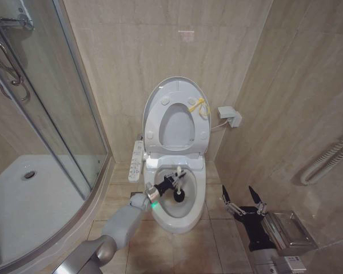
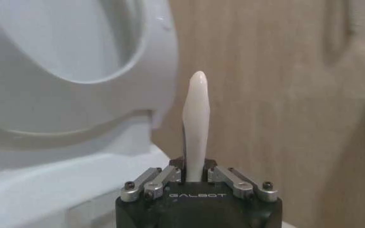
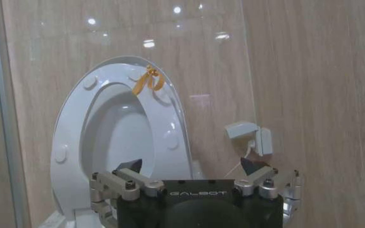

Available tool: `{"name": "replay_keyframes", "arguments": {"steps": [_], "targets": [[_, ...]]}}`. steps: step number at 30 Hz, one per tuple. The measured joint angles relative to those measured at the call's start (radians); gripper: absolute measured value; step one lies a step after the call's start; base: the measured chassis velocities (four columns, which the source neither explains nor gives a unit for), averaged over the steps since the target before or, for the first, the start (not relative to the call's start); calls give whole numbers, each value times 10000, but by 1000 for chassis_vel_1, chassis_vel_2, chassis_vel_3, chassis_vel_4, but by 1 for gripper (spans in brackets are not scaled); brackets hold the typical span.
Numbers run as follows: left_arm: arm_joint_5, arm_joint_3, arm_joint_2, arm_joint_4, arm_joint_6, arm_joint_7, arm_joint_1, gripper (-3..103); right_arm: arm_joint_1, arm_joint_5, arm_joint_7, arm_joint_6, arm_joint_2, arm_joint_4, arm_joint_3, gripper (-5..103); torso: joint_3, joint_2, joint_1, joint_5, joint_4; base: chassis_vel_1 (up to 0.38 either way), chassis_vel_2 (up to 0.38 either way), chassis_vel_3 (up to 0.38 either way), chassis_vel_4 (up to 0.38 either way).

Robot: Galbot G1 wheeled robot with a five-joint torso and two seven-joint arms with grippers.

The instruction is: Open the toilet lid, clean the toilet bowl with a toilet brush, close the toilet lid, and flush.

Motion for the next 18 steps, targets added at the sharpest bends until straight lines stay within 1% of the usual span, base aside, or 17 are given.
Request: {"name": "replay_keyframes", "arguments": {"steps": [1, 2, 3, 4, 5, 7, 8, 9, 10, 11, 12, 13, 14, 16, 17, 18], "targets": [[520, -110, -34, 97, -57, 135, -5, 18, 0, 0, 0, 0, 0, 0, 0, 100, 0, 0, 0, 1, -1, 0, 0, 0, 0], [1043, -240, -108, 272, -194, 221, -62, 18, 0, 0, 0, 0, 0, 0, 1, 100, 2, -1, 0, 2, 3, 0, 0, 0, 0], [1043, -240, -108, 272, -194, 221, -62, 18, 0, 0, 0, 0, 0, 0, 1, 100, 2, -1, 0, 2, 3, 0, 0, 0, 0], [1197, -313, -207, 410, -279, 147, -157, 18, 0, 0, 0, 0, -1, 0, 0, 100, 2, 0, 1, 1, -3, 0, 0, 0, 0], [958, -332, -294, 499, -301, -15, -228, 18, 0, 0, 0, 0, 0, 0, 0, 100, 2, -1, 0, 3, -6, 0, 0, 0, 0], [-186, -236, -544, 644, -301, -372, -297, 18, 0, 0, 0, 0, 0, 0, 0, 100, 4, -2, 2, 5, -4, 0, 0, 0, 0], [-186, -236, -544, 644, -301, -372, -297, 18, 0, 0, 0, 0, 0, 0, 0, 100, 4, -2, 2, 5, -4, 0, 0, 0, 0], [-1181, -112, -802, 833, -393, -555, -337, 18, 0, 0, 0, 0, -1, 0, 0, 100, 4, -1, 2, 3, -2, 0, 0, 0, 0], [-1948, -25, -1028, 986, -508, -704, -370, 19, 0, 0, 0, 0, 0, 0, 0, 100, 4, -1, 2, 0, -7, 0, 0, 0, 0], [-2526, -10, -1170, 1114, -622, -835, -408, 19, 0, 0, 0, 0, 0, 0, 0, 100, 4, -1, 2, -3, -12, 0, 0, 0, 0], [-2526, -10, -1170, 1114, -622, -835, -408, 19, 0, 0, 0, 0, 0, 0, 0, 100, 4, -1, 2, -3, -12, 0, 0, 0, 0], [-2716, -13, -1197, 1163, -643, -912, -421, 19, 0, 0, 0, 0, 0, 0, 1, 100, 4, -1, 1, 1, -10, 0, 0, 0, 0], [-2789, -8, -1214, 1183, -648, -955, -419, 19, 0, 0, 0, 0, 0, -1, 0, 100, 4, -2, 1, 5, -3, 0, 0, 0, 0], [-2753, -5, -1223, 1187, -649, -970, -411, 19, 0, 0, 0, 0, 0, 0, 0, 100, 4, -2, 2, 4, -3, 0, 0, 0, 0], [-2476, -65, -1227, 1220, -682, -949, -388, 19, 0, 0, 0, 0, -1, 0, 0, 100, 3, -1, 1, -1, -3, 0, 0, 0, 0], [-2067, -177, -1221, 1245, -723, -886, -361, 19, 0, 0, 0, 0, 0, 0, 0, 100, 3, -1, 1, 3, -2, 0, 0, 0, 0]]}}
